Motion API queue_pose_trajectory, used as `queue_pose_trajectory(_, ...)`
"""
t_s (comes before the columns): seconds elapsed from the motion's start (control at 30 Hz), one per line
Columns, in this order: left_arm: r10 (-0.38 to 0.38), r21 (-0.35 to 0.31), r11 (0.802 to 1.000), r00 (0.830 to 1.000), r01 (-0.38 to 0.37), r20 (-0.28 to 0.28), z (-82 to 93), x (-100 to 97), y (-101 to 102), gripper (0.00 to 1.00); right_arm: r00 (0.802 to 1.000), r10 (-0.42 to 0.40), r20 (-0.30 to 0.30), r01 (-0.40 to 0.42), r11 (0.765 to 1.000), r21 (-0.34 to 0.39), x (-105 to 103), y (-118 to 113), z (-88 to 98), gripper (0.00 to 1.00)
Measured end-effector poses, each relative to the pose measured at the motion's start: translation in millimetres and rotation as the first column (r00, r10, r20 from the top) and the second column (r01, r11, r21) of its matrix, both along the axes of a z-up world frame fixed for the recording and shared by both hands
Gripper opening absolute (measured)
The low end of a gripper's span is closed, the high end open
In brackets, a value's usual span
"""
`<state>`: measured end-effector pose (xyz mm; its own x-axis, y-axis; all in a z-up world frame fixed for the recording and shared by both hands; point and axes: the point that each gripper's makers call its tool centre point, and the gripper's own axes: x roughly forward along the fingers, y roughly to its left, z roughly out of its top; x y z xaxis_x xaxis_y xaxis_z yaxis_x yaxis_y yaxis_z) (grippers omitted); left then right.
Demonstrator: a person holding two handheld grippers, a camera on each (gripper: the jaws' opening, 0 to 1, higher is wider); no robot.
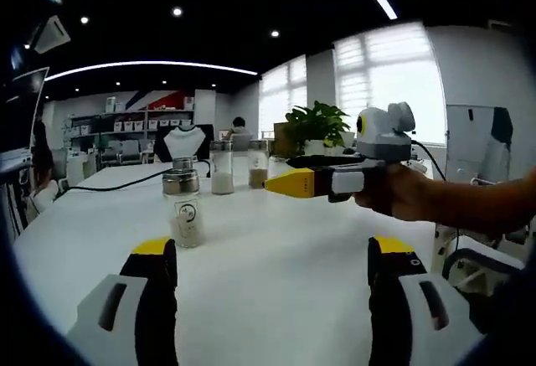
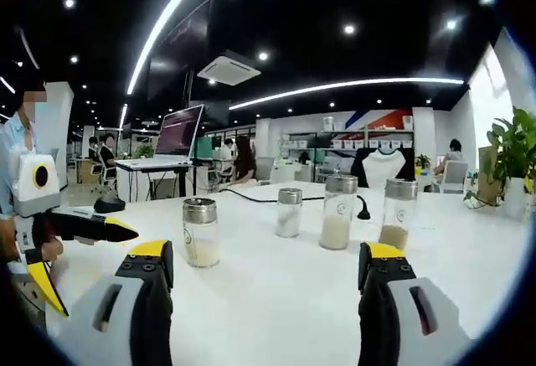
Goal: Rotate the seasoning bottle until the label or dispensing opening points toward the visible target arrow and the bottle remains upright within the marked orientation range
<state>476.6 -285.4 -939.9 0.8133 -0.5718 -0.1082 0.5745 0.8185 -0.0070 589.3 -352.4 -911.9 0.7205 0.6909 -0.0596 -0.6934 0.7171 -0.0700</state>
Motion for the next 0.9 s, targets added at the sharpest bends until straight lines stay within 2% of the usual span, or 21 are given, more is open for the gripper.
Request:
queue_pose_trajectory(0.17,0.002,0.067,0.998,0.999,-0.004,0.032,-0.2,-0.9,-1,1.00,1.000,0.004,-0.020,-0.004,1.000,0.026,15,3,-2.6,0.85)
queue_pose_trajectory(0.3,-0.015,0.048,0.999,1.000,0.015,0.004,-2.1,-2.1,-5,1.00,1.000,-0.001,-0.011,0.002,0.998,0.064,28,6,-0.7,0.74)
queue_pose_trajectory(0.53,-0.018,0.050,0.999,1.000,0.018,-0.003,-3.4,-2.3,-7,1.00,1.000,0.019,0.006,-0.019,1.000,-0.011,46,22,-9.1,0.71)
queue_pose_trajectory(0.6,-0.010,0.055,0.998,1.000,0.011,-0.012,-5.4,-1.4,-5,1.00,0.999,0.011,0.046,-0.009,0.998,-0.055,52,24,-15.9,0.68)
queue_pose_trajectory(0.63,-0.007,0.054,0.998,1.000,0.008,-0.011,-5.1,-1.1,-4,1.00,0.999,0.017,0.045,-0.013,0.997,-0.072,53,25,-20.2,0.66)
queue_pose_trajectory(0.7,-0.005,0.052,0.999,1.000,0.006,-0.009,-4.2,-0.9,-3,1.00,0.999,0.031,0.034,-0.028,0.996,-0.082,56,28,-24.8,0.66)
queue_pose_trajectory(0.77,-0.001,0.045,0.999,1.000,0.002,-0.011,-3.8,-0.6,-3,1.00,0.998,0.026,0.052,-0.021,0.996,-0.089,62,28,-27.4,0.65)
queue_pose_trajectory(0.83,-0.001,0.047,0.999,1.000,0.002,-0.015,-5.4,-0.3,-4,1.00,1.000,0.015,0.024,-0.012,0.995,-0.103,66,31,-31.5,0.63)
queue_pose_trajectory(0.9,-0.003,0.051,0.999,1.000,0.003,-0.018,-6.4,-0.6,-5,1.00,0.998,0.044,0.039,-0.040,0.994,-0.105,65,41,-27.5,0.62)
